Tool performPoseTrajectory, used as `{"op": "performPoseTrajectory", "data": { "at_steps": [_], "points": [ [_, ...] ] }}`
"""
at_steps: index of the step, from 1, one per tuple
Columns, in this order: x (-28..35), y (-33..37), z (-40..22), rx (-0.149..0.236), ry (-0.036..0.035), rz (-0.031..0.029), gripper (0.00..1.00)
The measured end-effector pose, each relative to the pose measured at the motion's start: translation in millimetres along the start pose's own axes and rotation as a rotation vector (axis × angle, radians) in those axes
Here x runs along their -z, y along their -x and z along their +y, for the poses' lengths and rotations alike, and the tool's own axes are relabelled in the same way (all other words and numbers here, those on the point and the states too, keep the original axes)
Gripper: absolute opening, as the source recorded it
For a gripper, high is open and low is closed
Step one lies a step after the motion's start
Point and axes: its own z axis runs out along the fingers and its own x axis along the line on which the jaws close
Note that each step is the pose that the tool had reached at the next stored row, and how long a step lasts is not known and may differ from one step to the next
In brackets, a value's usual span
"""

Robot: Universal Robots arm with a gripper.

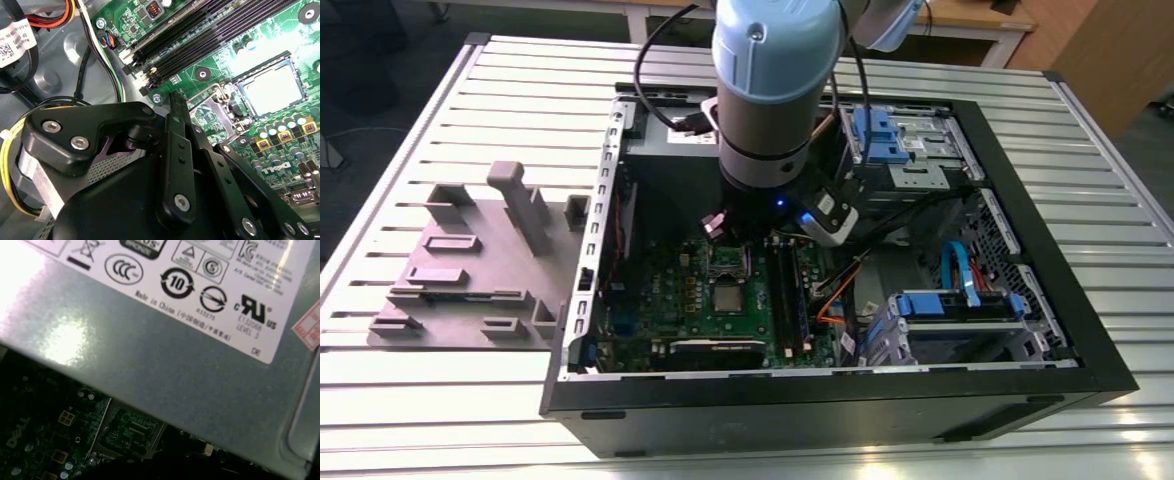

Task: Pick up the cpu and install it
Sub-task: 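Close the cpu cover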

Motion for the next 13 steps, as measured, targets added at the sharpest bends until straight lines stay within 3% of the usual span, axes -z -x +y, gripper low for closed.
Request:
{"op": "performPoseTrajectory", "data": {
  "at_steps": [4, 13],
  "points": [
    [-0.1, -0.2, 0.1, 0.000, -0.0003, 0.0000, 0.10],
    [6.6, 0.4, 0.5, 0.001, -0.0141, 0.0067, 0.10]
  ]
}}
